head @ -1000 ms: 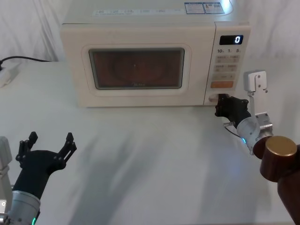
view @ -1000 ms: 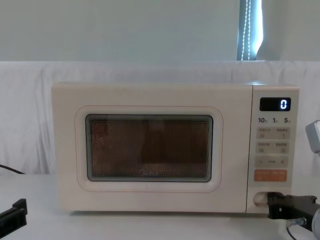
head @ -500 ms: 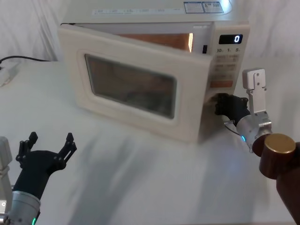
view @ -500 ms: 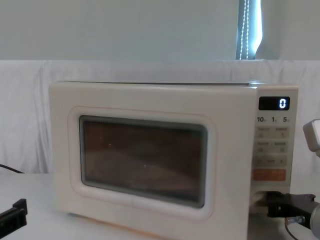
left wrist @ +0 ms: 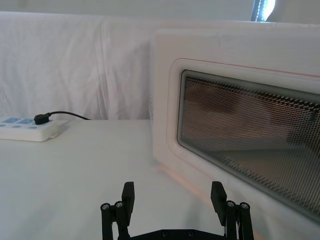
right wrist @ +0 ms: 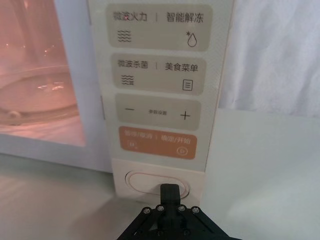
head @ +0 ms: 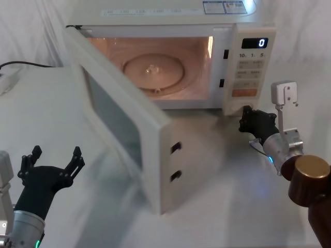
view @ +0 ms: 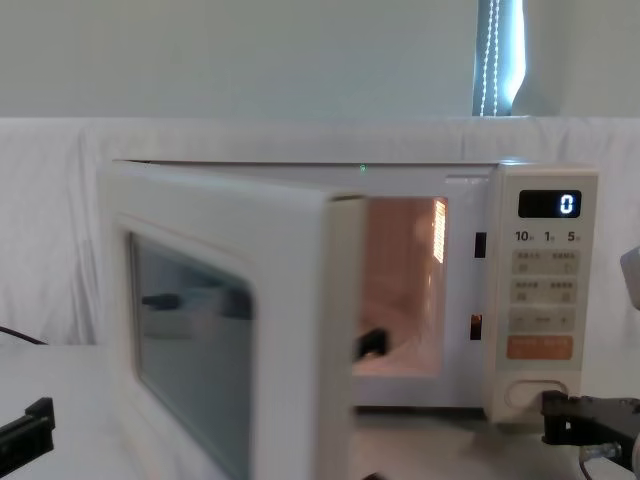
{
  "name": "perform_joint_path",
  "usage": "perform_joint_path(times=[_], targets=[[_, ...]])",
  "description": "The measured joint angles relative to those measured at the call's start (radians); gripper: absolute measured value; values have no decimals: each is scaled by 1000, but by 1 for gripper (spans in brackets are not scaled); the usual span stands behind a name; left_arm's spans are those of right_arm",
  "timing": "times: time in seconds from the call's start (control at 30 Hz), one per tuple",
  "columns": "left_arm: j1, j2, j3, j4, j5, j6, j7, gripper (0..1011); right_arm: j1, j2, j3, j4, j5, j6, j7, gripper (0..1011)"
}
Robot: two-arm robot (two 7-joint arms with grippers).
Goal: Press the button to open the microwave door with one hand; close the microwave door with the other hand.
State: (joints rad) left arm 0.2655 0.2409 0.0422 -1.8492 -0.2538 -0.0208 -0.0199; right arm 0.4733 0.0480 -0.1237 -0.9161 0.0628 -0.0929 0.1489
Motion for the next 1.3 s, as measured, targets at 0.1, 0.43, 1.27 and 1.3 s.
perform_joint_path(times=[0.1,0.43,1.27,1.3], targets=[[0,0,0,0,0,0,0,1001,-32,4,-3,-53,-4,15,-5,0],[0,0,0,0,0,0,0,1001,-158,16,-2,-257,-17,77,-37,0],[0,0,0,0,0,0,0,1001,-423,22,-12,-570,-36,48,-53,0],[0,0,0,0,0,0,0,1001,-425,21,-12,-572,-36,46,-54,0]])
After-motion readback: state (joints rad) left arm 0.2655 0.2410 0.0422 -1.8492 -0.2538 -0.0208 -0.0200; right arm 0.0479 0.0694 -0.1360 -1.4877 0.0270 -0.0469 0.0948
